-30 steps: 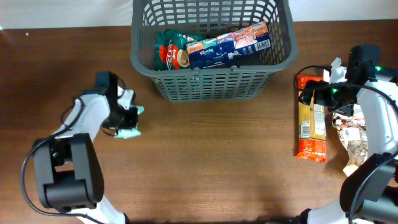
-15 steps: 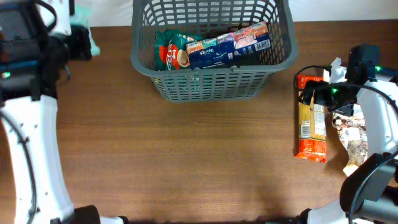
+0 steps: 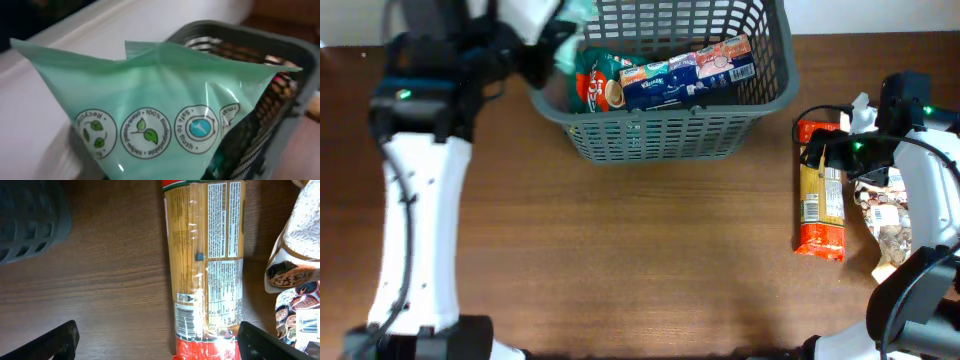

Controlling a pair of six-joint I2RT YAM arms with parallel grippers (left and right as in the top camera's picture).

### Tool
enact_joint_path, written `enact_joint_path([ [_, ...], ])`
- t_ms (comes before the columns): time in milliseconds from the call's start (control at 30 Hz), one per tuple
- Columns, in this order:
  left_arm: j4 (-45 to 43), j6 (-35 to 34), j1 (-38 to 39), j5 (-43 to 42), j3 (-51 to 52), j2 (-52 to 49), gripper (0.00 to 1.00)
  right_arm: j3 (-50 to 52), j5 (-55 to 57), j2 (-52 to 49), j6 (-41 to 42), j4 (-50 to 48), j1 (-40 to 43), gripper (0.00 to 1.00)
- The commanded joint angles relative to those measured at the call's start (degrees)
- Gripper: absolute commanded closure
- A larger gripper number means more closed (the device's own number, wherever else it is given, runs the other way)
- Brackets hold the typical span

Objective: Pack container
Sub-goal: 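Lift the wipes pack with left gripper and lower it into basket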

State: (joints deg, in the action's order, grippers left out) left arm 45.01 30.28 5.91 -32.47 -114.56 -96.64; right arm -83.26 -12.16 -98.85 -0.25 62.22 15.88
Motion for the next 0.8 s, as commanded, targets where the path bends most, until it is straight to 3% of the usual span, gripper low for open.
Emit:
enact_joint_path([
  [0, -2.01, 7.67, 2.84, -4.66, -0.24, -3.08, 0.99, -1.05, -0.74, -0.17, -0.09, -0.02, 0.28, 0.01],
  [633, -8.17, 10.1, 14.99, -4.66, -0.24, -23.32, 0.98, -1.05, -0.74, -0.17, -0.09, -0.02, 0.28, 0.01],
  [700, -8.15, 10.01, 15.67, -4.66, -0.24, -24.3, 0.89, -1.05, -0.74, -0.17, -0.09, -0.02, 0.28, 0.01],
  [733, -8.17, 9.42, 15.89, -4.66, -0.24, -24.39, 0.74, -1.05, -0.74, -0.17, -0.09, -0.02, 0.28, 0.01],
  [767, -8.17, 9.16, 16.11, -4.66, -0.24, -24.52, 0.48, -1.05, -0.74, -0.17, -0.09, -0.02, 0.28, 0.01],
])
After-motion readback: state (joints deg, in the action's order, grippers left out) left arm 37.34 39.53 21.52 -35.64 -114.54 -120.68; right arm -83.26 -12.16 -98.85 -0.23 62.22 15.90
